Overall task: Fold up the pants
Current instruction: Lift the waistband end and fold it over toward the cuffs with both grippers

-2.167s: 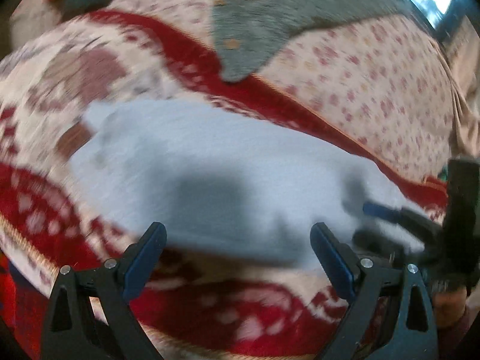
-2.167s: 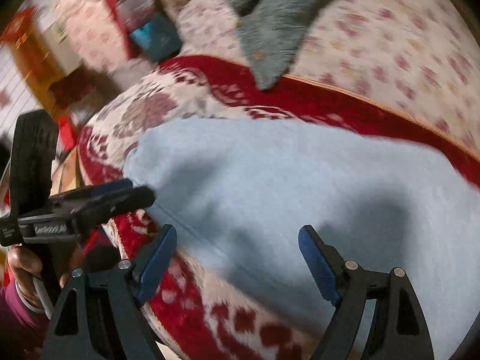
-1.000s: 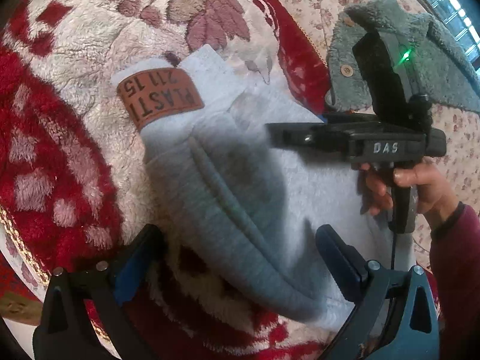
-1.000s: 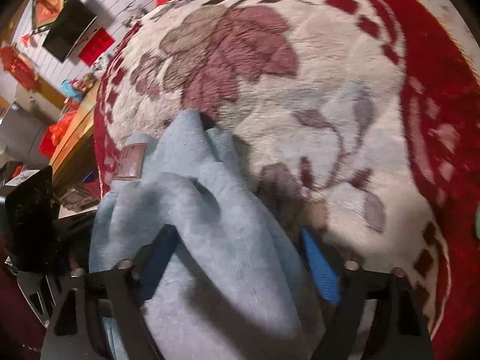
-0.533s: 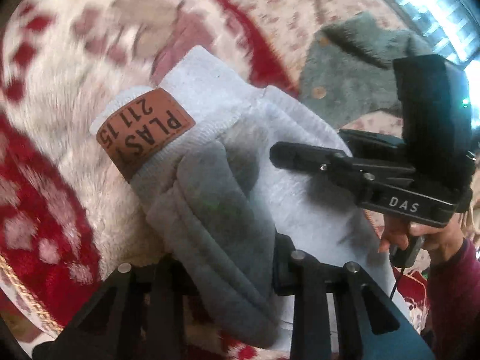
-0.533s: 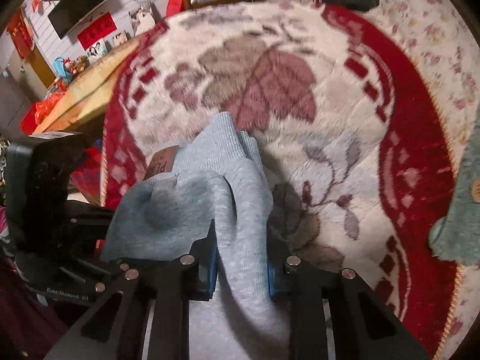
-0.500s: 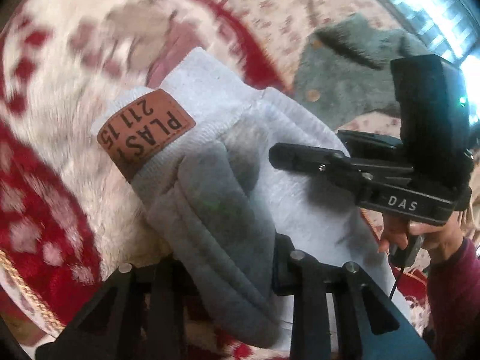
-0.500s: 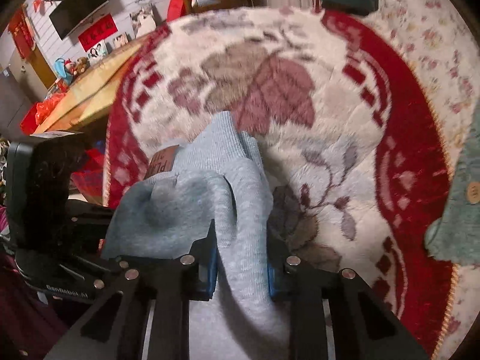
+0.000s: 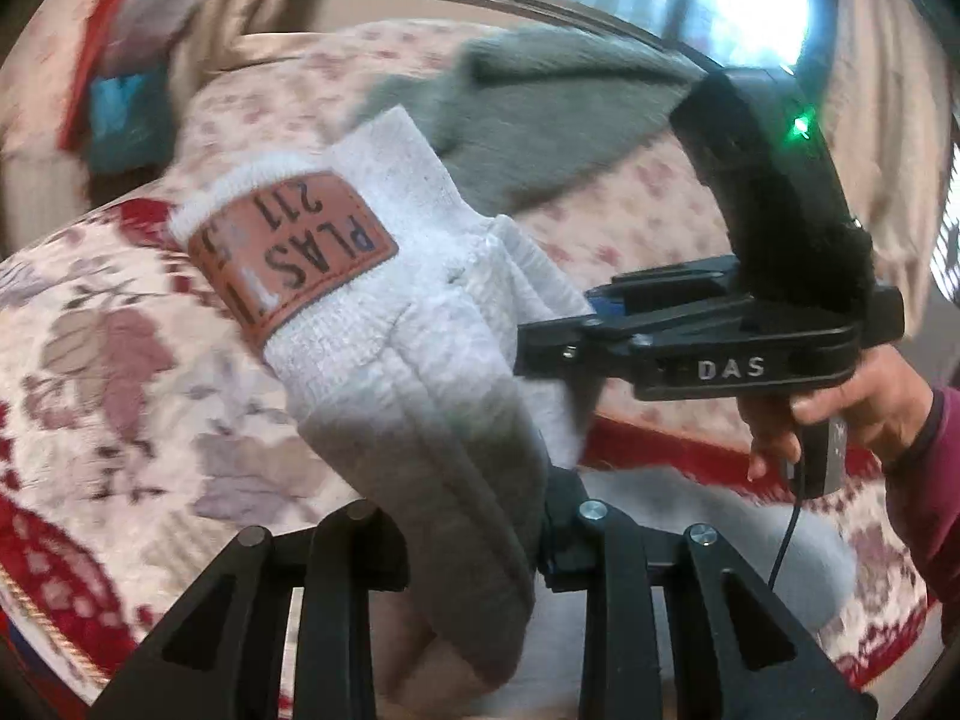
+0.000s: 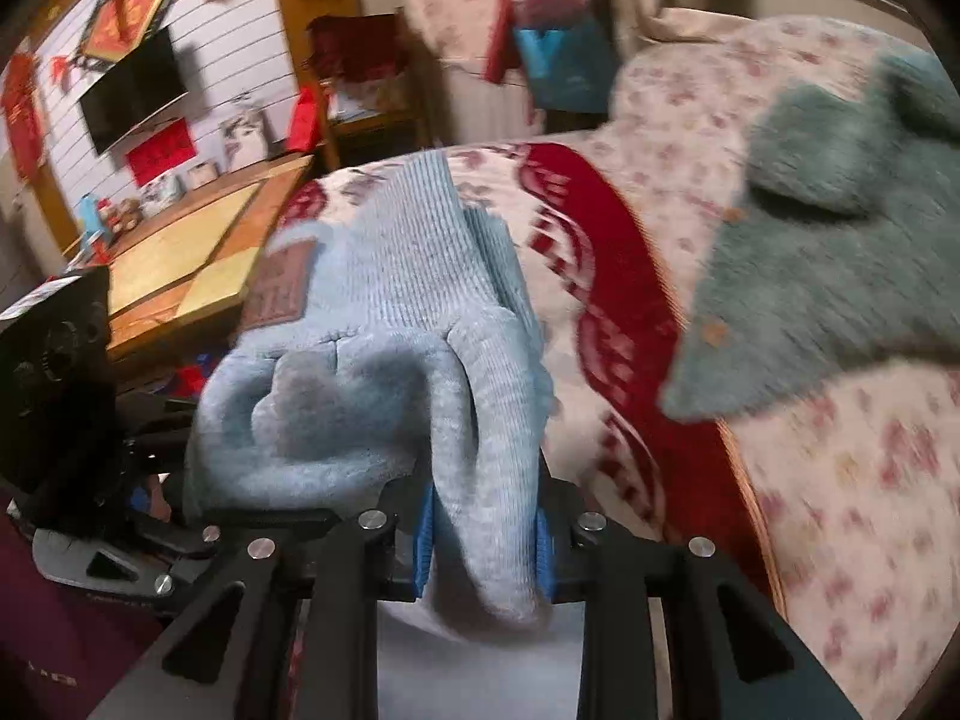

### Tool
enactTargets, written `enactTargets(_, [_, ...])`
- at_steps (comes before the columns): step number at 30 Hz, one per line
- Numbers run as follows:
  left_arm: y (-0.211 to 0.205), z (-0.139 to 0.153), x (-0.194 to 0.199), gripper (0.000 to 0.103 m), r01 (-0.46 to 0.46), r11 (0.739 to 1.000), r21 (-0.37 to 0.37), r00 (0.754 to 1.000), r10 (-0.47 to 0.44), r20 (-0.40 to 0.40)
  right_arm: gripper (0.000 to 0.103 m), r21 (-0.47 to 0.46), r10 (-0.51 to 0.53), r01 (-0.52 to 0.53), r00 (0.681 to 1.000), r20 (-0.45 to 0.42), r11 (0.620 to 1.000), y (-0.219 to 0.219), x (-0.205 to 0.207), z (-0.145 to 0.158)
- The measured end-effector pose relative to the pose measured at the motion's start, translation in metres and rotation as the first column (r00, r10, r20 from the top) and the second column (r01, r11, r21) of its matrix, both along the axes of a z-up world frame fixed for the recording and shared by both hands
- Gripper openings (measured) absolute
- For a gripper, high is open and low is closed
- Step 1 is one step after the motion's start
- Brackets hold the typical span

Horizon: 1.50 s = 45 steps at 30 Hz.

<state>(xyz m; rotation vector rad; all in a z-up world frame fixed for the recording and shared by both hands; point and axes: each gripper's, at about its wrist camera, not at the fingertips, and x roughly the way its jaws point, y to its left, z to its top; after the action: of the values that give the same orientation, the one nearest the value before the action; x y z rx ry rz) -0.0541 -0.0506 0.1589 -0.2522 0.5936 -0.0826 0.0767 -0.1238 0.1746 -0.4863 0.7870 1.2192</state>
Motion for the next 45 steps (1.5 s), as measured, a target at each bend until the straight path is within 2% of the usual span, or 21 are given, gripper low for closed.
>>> enactTargets(5, [-0.074, -0.026, 0.009, 0.028, 0.074, 0.991, 0.108, 0.997, -0.073, -0.017, 0.034, -0.009, -0.15, 0.15, 0.988, -0.046, 0.989, -0.071, 0.006, -0.023])
enactTargets(7, [-0.095, -0.04, 0.013, 0.029, 0.102, 0.988, 0.12, 0.994, -0.097, -0.044, 0.046, -0.034, -0.247, 0.245, 0.967, -0.064, 0.969, -0.103, 0.012, -0.044])
enactTargets(8, [-0.107, -0.049, 0.014, 0.031, 0.118, 0.985, 0.124, 0.992, -0.112, -0.058, 0.048, -0.061, -0.298, 0.294, 0.952, -0.071, 0.954, -0.118, 0.016, -0.056])
enactTargets(10, [-0.132, -0.067, 0.018, 0.044, 0.169, 0.977, 0.134, 0.984, -0.158, -0.086, 0.053, -0.129, -0.405, 0.391, 0.909, -0.099, 0.911, -0.15, 0.02, -0.085])
enactTargets(11, [-0.142, -0.074, 0.021, 0.059, 0.193, 0.972, 0.131, 0.979, -0.182, -0.094, 0.053, -0.167, -0.458, 0.438, 0.882, -0.112, 0.883, -0.166, 0.022, -0.099])
enactTargets(12, [-0.155, -0.08, 0.021, 0.08, 0.226, 0.965, 0.13, 0.971, -0.213, -0.103, 0.054, -0.196, -0.501, 0.475, 0.857, -0.118, 0.858, -0.18, 0.021, -0.111])
enactTargets(14, [-0.168, -0.085, 0.018, 0.094, 0.257, 0.958, 0.125, 0.964, -0.245, -0.103, 0.054, -0.237, -0.593, 0.558, 0.798, -0.112, 0.796, -0.21, 0.018, -0.128])
enactTargets(17, [-0.178, -0.087, 0.007, 0.094, 0.299, 0.949, 0.097, 0.949, -0.285, -0.138, 0.055, -0.235, -0.718, 0.68, 0.679, -0.156, 0.694, -0.26, 0.013, -0.132])
enactTargets(18, [-0.177, -0.086, 0.007, 0.094, 0.301, 0.949, 0.093, 0.946, -0.285, -0.152, 0.055, -0.204, -0.743, 0.714, 0.642, -0.189, 0.67, -0.276, 0.008, -0.127])
enactTargets(21, [-0.164, -0.078, -0.001, 0.094, 0.288, 0.955, 0.069, 0.948, -0.275, -0.158, 0.056, -0.119, -0.768, 0.766, 0.597, -0.232, 0.631, -0.302, -0.01, -0.108])
enactTargets(24, [-0.149, -0.065, -0.015, 0.094, 0.253, 0.965, 0.075, 0.962, -0.243, -0.121, 0.058, -0.036, -0.777, 0.793, 0.587, -0.227, 0.609, -0.307, -0.029, -0.084])
enactTargets(26, [-0.137, -0.054, -0.022, 0.095, 0.231, 0.969, 0.081, 0.97, -0.224, -0.09, 0.062, 0.019, -0.773, 0.796, 0.593, -0.227, 0.605, -0.306, -0.042, -0.071])
enactTargets(30, [-0.118, -0.051, -0.025, 0.097, 0.173, 0.98, 0.096, 0.983, -0.165, -0.086, 0.069, 0.122, -0.722, 0.764, 0.64, -0.263, 0.633, -0.285, -0.057, -0.051])
enactTargets(34, [-0.1, -0.059, -0.021, 0.097, 0.129, 0.989, 0.079, 0.985, -0.118, -0.127, 0.069, 0.125, -0.678, 0.738, 0.663, -0.317, 0.664, -0.251, -0.053, -0.057])
enactTargets(36, [-0.092, -0.064, -0.019, 0.097, 0.108, 0.991, 0.082, 0.986, -0.096, -0.138, 0.072, 0.073, -0.679, 0.744, 0.641, -0.359, 0.664, -0.239, -0.044, -0.069])
enactTargets(39, [-0.088, -0.075, -0.015, 0.097, 0.115, 0.99, 0.076, 0.98, -0.1, -0.169, 0.077, -0.03, -0.711, 0.778, 0.556, -0.431, 0.627, -0.233, -0.031, -0.096])
enactTargets(40, [-0.089, -0.079, -0.014, 0.097, 0.118, 0.989, 0.085, 0.979, -0.101, -0.179, 0.077, -0.029, -0.701, 0.778, 0.55, -0.453, 0.628, -0.233, -0.03, -0.101])
enactTargets(41, [-0.09, -0.083, -0.013, 0.097, 0.122, 0.987, 0.102, 0.976, -0.1, -0.191, 0.077, -0.021, -0.672, 0.76, 0.56, -0.484, 0.649, -0.229, -0.028, -0.109])
enactTargets(42, [-0.09, -0.086, -0.013, 0.097, 0.123, 0.986, 0.112, 0.976, -0.1, -0.195, 0.076, -0.006, -0.636, 0.73, 0.591, -0.497, 0.683, -0.222, -0.028, -0.116])
enactTargets(44, [-0.089, -0.087, -0.014, 0.097, 0.129, 0.985, 0.116, 0.975, -0.104, -0.196, 0.055, -0.008, -0.641, 0.717, 0.618, -0.455, 0.697, -0.211, -0.032, -0.125])
enactTargets(45, [-0.085, -0.084, -0.016, 0.097, 0.138, 0.985, 0.103, 0.974, -0.116, -0.196, 0.031, -0.006, -0.631, 0.709, 0.624, -0.461, 0.706, -0.209, -0.034, -0.127])
